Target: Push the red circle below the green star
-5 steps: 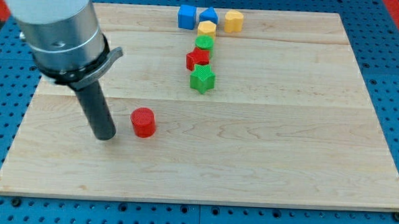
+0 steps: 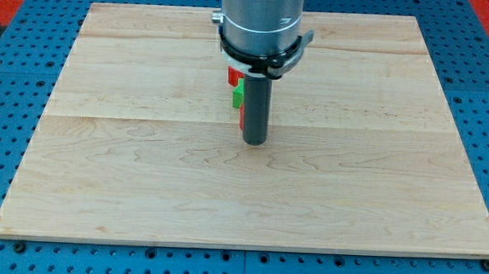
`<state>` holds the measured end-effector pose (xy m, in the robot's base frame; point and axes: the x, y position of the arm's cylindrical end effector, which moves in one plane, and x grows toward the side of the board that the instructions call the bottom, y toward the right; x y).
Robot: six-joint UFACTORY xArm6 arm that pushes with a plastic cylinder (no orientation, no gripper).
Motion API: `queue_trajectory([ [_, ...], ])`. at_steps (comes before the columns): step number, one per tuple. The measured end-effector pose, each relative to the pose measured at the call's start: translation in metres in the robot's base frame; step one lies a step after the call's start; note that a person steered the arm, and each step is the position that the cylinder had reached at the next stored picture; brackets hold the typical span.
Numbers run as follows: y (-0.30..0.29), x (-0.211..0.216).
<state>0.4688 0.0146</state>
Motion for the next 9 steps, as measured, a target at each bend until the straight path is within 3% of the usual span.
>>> queue_trajectory([
  [2,0.069,-0.014],
  [3,0.074,-0.043],
  [4,0.07,-0.043],
  [6,0.014,-0.038],
  [7,0.013,-0.03],
  [8,0.058,-0.029],
  [9,0.07,-0.001],
])
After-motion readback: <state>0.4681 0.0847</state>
